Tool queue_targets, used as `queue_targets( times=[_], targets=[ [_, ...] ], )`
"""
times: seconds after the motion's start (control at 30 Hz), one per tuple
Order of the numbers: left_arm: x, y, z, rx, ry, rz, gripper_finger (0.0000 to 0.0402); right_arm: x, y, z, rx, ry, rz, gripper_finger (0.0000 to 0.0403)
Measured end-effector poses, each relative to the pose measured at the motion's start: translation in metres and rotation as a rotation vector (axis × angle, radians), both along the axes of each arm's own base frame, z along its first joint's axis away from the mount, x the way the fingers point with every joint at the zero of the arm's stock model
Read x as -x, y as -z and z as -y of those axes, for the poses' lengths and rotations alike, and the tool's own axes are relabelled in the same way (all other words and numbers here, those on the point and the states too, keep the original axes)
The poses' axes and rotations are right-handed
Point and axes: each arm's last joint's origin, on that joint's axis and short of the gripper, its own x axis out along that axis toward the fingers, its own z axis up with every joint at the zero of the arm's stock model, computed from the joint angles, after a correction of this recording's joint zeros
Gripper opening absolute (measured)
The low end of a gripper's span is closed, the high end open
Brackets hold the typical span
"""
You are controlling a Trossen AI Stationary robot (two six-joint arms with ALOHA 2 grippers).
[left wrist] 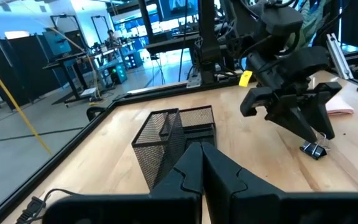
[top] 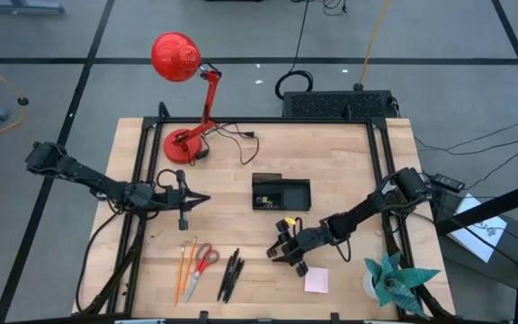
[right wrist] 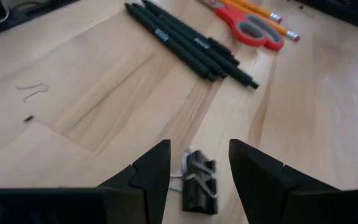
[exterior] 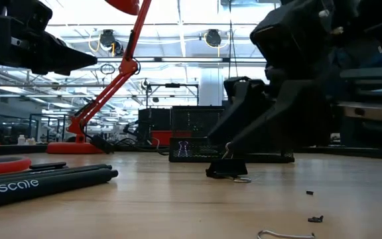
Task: Pick and place office supplies into organizer
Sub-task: Put the black binder clip into the black desk organizer
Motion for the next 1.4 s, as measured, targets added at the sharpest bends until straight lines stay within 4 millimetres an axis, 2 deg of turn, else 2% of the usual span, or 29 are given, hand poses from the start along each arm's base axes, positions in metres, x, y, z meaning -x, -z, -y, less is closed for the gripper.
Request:
queue_targets(
  times=[0.2,0.33,0.57,0.73,0.87,1.1,1.27,1.4],
  targets=[
    [0.000,0.001,0.000,-0.002,0.000,-0.007,0.0005,0.000,0.001,0.001,0.002,0.003,-0.010,0.0145],
    [0.000,0.001,0.000,-0.002,0.001,-0.011,0.0005,0.000,0.002,0.002,0.005,0.007,-0.019,0.0107],
    [0.000,0.001,0.000,-0.003,0.001,-0.014,0.0005,0.000,0.001,0.002,0.017,-0.001,-0.013,0.0012],
    [0.000,0.003,0.000,-0.008,0.002,-0.028,0.0005,-0.001,-0.002,0.004,0.029,-0.004,0.003,0.0008],
    [0.000,0.003,0.000,-0.007,0.002,-0.034,0.0005,-0.001,-0.022,0.008,0.029,0.003,0.046,0.0003],
    [0.000,0.003,0.000,-0.008,0.002,-0.033,0.0005,0.007,-0.075,0.023,-0.004,0.043,0.133,0.0003],
    [0.000,0.003,0.000,-0.008,0.002,-0.033,0.0005,0.012,-0.108,0.049,-0.021,0.150,0.209,0.0002],
    [0.000,0.003,0.000,-0.013,0.003,-0.034,0.0005,0.009,-0.118,0.078,-0.011,0.254,0.252,0.0002]
  ],
)
